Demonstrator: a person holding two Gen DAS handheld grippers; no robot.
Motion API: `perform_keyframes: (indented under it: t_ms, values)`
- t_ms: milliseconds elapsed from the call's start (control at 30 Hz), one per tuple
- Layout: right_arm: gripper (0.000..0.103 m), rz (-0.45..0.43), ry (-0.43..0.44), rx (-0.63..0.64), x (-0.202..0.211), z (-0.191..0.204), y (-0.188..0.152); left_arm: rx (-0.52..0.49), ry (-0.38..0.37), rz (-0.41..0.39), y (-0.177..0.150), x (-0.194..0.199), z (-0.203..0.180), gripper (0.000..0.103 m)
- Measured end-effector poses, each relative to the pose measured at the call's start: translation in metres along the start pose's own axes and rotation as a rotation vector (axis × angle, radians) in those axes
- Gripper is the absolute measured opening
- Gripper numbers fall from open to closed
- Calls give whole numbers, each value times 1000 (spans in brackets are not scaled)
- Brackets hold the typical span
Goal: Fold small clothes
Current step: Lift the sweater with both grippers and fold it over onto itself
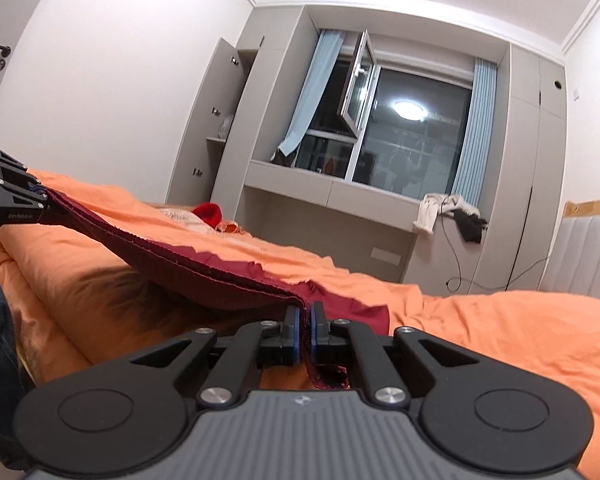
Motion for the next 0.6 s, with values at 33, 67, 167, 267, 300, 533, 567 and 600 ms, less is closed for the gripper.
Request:
perform_keyframes:
  t_ms: [33, 67, 167, 267, 300, 533, 567, 600]
  values:
    - [5, -10, 2, 1, 8, 0, 3, 7, -3, -12, 3, 8, 1, 5]
    - [5, -20, 5, 2, 16, 0, 7, 9, -6, -25, 6, 16, 2, 5]
    - [5, -43, 5, 10, 34, 1, 17, 19, -27, -36, 11, 30, 2, 5]
    - [0, -71, -6, 18, 40, -3, 25, 50, -50, -6, 9, 28, 3, 5]
    - [0, -82, -12, 26, 39, -4, 27, 65, -58, 3, 9, 25, 4, 5]
    - [0, 32, 71, 35, 2, 2, 10, 80, -62, 3, 6, 12, 1, 5]
    - [0, 50, 83, 41, -2, 6, 6, 82, -60, 4, 5, 11, 2, 5]
    - [1, 72, 105, 49, -5, 13, 0, 90, -61, 7, 5, 10, 4, 5]
Point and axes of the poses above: each gripper's, at about its wrist camera, not at the fingertips, and x roughly against the way its jaws point, z to its left, y to its top, the point moved 10 cm from there along -x, roughly the way its jaws point, and after that the axes turned 1 degree about -x, right-handed, at the moved point
